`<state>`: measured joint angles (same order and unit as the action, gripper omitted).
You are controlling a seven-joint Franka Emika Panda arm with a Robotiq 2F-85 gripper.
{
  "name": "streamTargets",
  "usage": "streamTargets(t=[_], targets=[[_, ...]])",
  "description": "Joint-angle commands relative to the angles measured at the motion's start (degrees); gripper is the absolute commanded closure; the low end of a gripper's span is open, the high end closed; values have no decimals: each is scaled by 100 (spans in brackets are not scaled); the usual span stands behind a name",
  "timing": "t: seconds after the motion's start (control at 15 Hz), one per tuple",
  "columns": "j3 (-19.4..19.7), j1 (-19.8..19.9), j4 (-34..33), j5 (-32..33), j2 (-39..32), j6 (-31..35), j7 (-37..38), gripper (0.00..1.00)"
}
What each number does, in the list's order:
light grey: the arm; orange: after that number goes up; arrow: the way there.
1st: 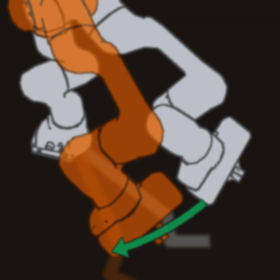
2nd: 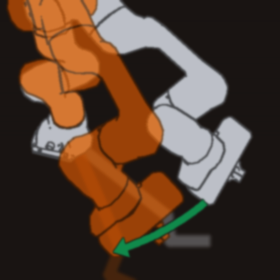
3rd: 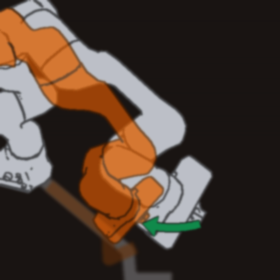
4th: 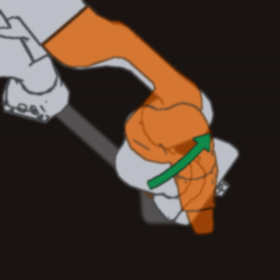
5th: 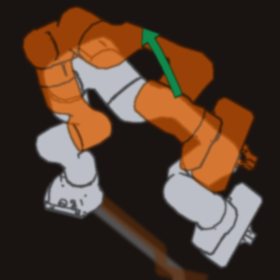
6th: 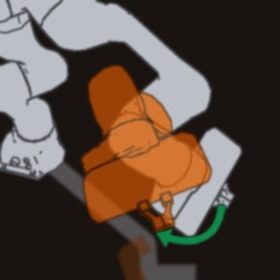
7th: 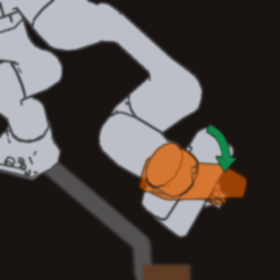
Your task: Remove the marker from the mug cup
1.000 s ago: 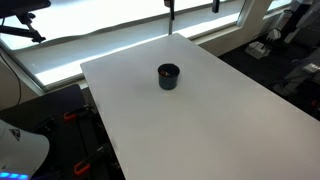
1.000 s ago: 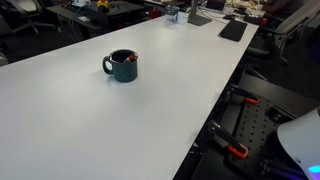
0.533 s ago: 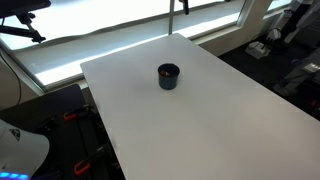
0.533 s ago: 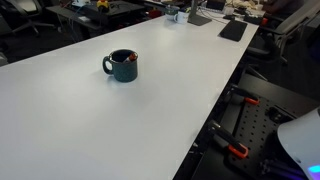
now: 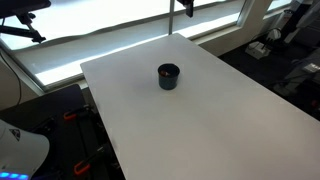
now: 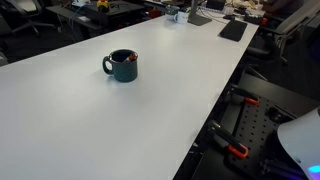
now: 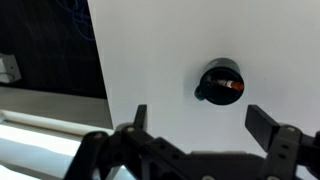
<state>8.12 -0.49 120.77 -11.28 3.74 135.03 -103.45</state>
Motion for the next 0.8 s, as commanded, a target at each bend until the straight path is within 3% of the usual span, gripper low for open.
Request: streamTargets(t=[0.0,0.07,0.47,0.73], targets=[[-171,22,-210,-681,-402,-453,-1196,0],[-235,103,-17,-392,-194,-160,-647,0],[-296,131,-81,-544,-401,-279,-998,0],[-346,181,-492,-903,-773,-718,-1572,0]])
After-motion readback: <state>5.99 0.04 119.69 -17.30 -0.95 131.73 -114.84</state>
